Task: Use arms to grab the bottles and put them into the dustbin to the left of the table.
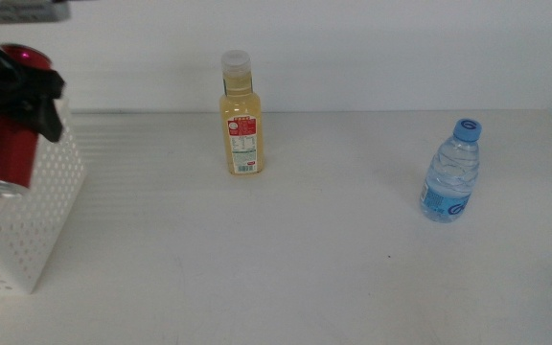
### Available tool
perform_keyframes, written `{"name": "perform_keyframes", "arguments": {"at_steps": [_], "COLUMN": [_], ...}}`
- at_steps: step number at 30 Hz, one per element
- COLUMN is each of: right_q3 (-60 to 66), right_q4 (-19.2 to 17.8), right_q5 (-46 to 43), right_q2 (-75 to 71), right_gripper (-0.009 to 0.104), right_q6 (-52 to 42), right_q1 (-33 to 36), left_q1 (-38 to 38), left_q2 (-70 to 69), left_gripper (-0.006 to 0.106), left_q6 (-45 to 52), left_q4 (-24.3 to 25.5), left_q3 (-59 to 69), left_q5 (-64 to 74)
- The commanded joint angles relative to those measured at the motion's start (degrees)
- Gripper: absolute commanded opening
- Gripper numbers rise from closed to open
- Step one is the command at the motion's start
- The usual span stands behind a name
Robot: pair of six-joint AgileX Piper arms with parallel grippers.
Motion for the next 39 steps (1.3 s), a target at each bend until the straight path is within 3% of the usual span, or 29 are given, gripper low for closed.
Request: {"name": "perform_keyframes", "arguments": {"at_steps": [1,18,39], "right_q3": [-0.5,-0.5,-0.5], "right_q4": [-0.33,-0.33,-0.33], "right_q5": [-4.7,-4.7,-4.7], "right_q2": [-1.57,-1.57,-1.57], "right_gripper": [0.064,0.064,0.064], "right_q6": [-0.22,-0.22,-0.22], "right_q1": [-0.35,-0.35,-0.35], "left_q1": [2.48,17.38,17.91], "left_q2": [-2.42,6.11,20.44], "left_gripper": [-0.005,-0.005,-0.005], "left_q6": [1.6,9.91,12.96], "left_q4": [-1.37,-2.79,-7.73], "left_q3": [-3.72,-9.8,-11.93], "left_q5": [1.39,0.81,-5.23]}}
